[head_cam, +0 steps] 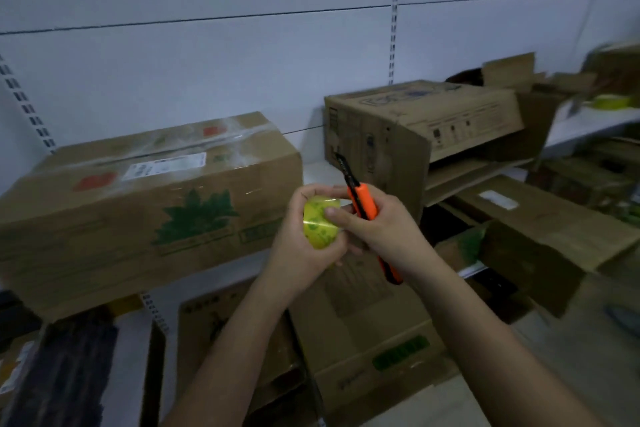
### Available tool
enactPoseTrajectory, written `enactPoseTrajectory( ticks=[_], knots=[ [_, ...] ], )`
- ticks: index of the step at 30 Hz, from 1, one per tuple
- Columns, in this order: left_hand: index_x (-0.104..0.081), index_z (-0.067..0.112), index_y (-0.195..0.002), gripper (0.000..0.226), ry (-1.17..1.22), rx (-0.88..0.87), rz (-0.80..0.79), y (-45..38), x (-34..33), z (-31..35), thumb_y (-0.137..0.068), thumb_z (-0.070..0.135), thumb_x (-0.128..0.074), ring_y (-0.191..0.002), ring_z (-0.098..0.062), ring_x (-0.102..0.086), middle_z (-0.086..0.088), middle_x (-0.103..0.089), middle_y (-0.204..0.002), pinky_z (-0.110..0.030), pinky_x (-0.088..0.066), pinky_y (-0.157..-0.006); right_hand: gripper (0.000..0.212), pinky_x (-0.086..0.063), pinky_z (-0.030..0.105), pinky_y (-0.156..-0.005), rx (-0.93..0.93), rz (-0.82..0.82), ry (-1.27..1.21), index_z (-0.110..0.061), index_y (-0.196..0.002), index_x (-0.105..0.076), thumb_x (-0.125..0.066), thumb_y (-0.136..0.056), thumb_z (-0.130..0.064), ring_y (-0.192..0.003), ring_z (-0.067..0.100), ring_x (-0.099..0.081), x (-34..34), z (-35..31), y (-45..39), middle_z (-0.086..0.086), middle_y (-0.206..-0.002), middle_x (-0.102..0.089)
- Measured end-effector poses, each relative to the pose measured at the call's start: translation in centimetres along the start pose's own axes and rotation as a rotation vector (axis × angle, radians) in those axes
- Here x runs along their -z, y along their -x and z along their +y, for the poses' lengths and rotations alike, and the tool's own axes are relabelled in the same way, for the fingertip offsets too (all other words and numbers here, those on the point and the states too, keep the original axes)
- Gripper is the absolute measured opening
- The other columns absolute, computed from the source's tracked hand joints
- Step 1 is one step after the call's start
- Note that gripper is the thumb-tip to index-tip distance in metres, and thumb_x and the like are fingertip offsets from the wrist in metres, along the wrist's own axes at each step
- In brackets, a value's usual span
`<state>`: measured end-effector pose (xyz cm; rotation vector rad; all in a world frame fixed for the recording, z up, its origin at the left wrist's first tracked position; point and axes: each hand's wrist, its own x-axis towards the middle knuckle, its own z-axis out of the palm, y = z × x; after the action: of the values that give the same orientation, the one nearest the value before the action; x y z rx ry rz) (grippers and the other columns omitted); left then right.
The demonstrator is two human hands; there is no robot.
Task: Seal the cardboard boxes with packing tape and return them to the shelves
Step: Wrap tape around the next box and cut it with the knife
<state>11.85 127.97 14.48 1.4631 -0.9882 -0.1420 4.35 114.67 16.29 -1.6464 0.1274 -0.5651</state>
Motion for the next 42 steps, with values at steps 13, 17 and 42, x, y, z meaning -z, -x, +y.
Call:
enactPoseTrajectory(
  ticks=[13,17,42],
  knots=[
    [0.002,0.043,-0.156,0.104,-0.054,0.199,-0.081,-8.1,-11.3,-1.5,-0.09,0.008,-0.07,-0.076,-0.014,-0.072,-0.009,-0.067,-0.118,-0.025,-0.057,-0.066,0.014,-0.049,0.034,-0.045,-0.205,0.268,-0.307,-0.007,-0.086,-0.071,-0.077,-0.086,-0.019,-0.05,0.023,-0.059,10.9,2.8,-4.6,0.009,-0.064,-0.065],
    [0.01,0.05,-0.152,0.093,-0.034,0.246,-0.204,-8.7,-13.7,-1.4,-0.095,0.031,-0.061,-0.074,-0.026,-0.074,-0.003,-0.076,-0.094,-0.03,-0.056,-0.073,0.014,-0.042,0.032,-0.051,-0.218,0.276,-0.234,-0.014,-0.076,-0.071,-0.08,-0.083,-0.021,-0.051,0.018,-0.049,15.6,4.3,-5.0,0.002,-0.058,-0.061],
    [-0.043,0.006,-0.143,0.046,0.318,0.735,0.105,-20.8,-27.8,-6.2,-0.099,0.01,-0.055,-0.139,-0.023,-0.042,-0.011,-0.042,-0.152,-0.033,-0.034,-0.114,0.011,-0.038,0.019,-0.049,0.038,0.411,-0.171,-0.011,-0.084,-0.059,-0.06,-0.095,-0.015,-0.061,0.009,-0.054,36.8,9.0,-4.4,-0.004,-0.129,-0.067]
  ],
)
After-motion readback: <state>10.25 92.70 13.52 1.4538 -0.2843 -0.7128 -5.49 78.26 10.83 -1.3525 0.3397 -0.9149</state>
